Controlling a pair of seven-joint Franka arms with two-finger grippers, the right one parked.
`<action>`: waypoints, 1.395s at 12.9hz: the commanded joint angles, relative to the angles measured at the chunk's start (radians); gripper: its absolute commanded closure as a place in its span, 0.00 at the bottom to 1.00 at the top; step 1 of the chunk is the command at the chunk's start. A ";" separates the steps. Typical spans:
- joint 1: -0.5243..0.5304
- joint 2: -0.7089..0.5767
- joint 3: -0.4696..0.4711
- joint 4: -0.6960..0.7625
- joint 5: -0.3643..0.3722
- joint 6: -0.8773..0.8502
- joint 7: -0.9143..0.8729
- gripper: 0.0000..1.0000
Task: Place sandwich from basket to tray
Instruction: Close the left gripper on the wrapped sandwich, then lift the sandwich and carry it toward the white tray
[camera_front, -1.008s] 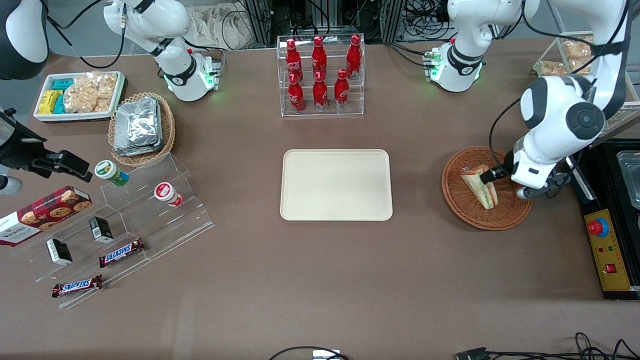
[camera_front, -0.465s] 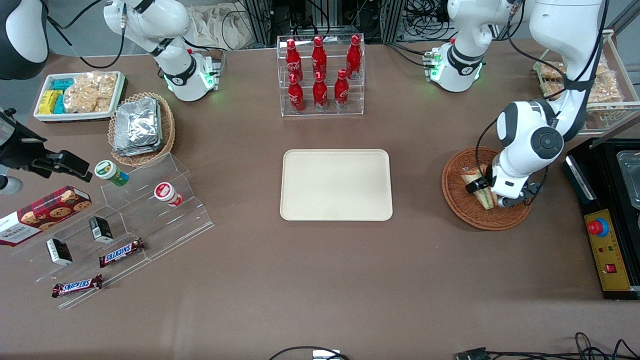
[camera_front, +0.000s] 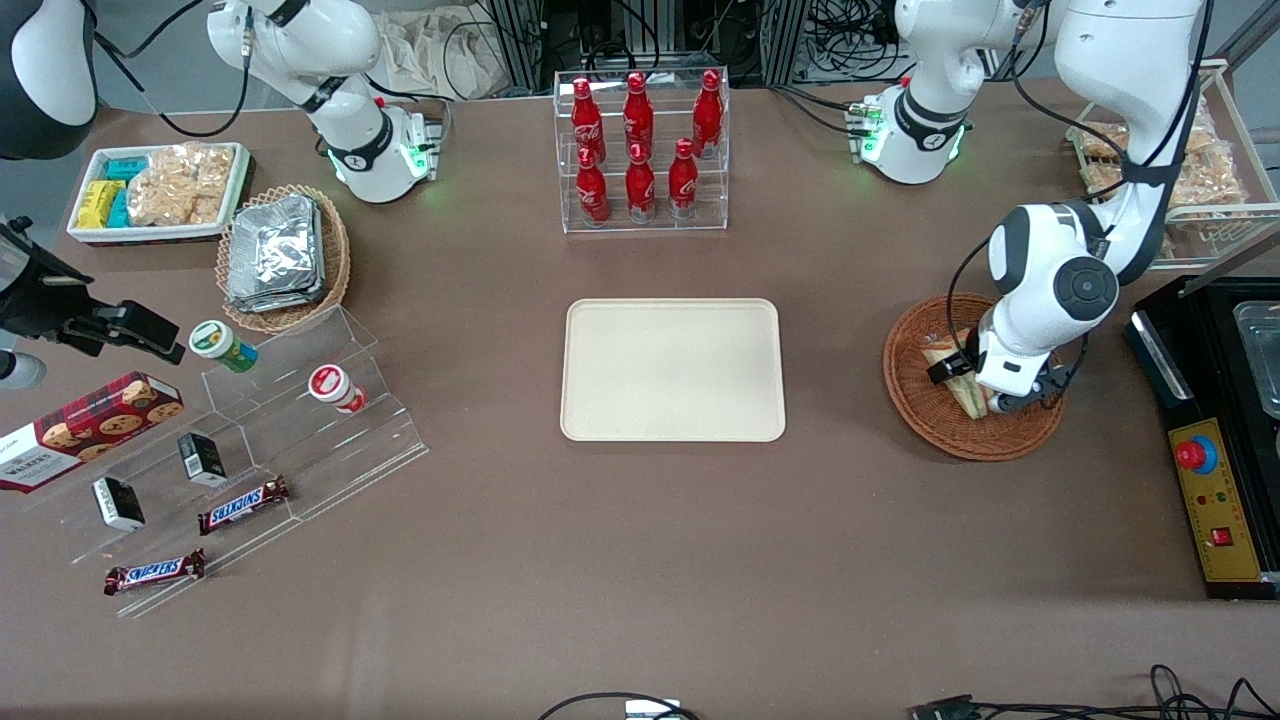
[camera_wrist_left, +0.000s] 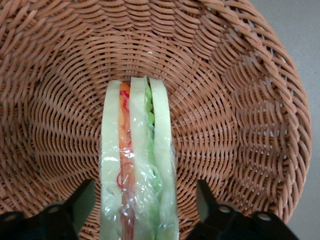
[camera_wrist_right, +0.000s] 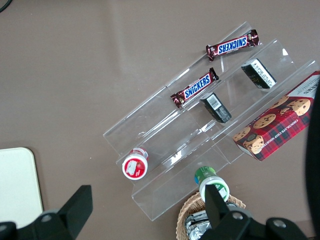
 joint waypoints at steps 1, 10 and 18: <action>-0.009 -0.012 0.000 -0.014 0.015 0.005 -0.021 1.00; -0.009 -0.158 -0.003 0.013 0.017 -0.188 -0.003 1.00; -0.011 -0.291 -0.019 0.572 0.022 -0.926 0.184 1.00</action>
